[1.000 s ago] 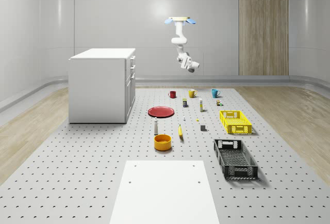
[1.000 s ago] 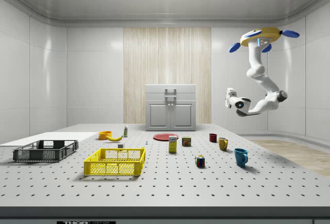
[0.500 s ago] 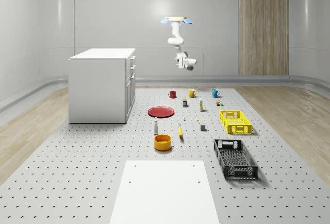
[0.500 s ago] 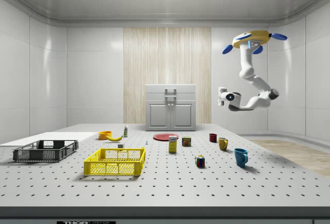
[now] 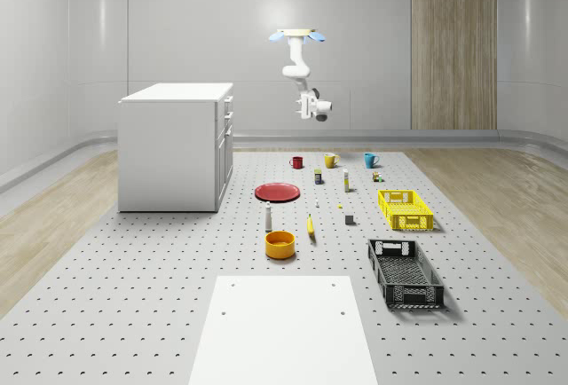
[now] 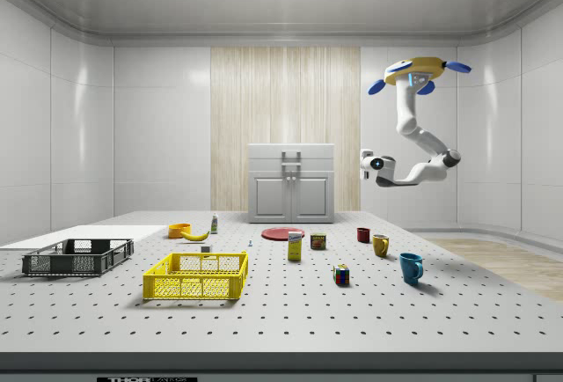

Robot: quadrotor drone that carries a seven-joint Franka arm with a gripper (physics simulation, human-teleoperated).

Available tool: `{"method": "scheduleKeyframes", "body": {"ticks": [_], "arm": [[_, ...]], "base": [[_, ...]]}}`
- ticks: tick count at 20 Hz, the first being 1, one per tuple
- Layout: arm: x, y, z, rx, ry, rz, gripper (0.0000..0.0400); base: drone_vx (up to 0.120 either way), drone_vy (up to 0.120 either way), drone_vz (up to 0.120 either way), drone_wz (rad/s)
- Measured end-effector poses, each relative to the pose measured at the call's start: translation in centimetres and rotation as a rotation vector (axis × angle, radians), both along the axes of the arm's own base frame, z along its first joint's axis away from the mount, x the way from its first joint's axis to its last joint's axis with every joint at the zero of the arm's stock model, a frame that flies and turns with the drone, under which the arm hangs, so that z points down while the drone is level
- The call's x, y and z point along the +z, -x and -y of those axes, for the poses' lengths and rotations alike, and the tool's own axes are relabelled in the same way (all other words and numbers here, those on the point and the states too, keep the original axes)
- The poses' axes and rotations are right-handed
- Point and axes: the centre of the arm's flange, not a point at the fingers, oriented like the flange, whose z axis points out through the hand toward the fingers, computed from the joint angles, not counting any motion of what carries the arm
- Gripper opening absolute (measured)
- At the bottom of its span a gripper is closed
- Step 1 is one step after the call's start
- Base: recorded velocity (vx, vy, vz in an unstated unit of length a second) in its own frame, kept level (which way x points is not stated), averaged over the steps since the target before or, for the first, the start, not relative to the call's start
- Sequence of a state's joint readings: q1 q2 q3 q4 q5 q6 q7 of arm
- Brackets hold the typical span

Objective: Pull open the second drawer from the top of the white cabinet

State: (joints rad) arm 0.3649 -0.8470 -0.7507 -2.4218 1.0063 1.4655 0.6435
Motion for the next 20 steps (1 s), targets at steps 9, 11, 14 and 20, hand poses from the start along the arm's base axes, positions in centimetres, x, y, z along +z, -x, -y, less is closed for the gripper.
{"method": "scheduleKeyframes", "body": {"ticks": [9, 11, 14, 20], "arm": [[-0.06, 0.00, 0.00, 0.000, -0.005, 0.000, 0.0300], [-0.06, 0.00, 0.00, 0.000, -0.006, 0.000, 0.0300], [-0.07, 0.00, 0.00, 0.000, -0.006, 0.000, 0.0300], [-0.07, -0.01, 0.01, 0.000, -0.006, -0.001, 0.0300]], "base": [[0.120, 0.000, 0.000, 0.000], [0.120, 0.000, 0.000, 0.000], [0.120, 0.000, 0.000, 0.000], [0.120, 0.000, 0.000, 0.000]]}}
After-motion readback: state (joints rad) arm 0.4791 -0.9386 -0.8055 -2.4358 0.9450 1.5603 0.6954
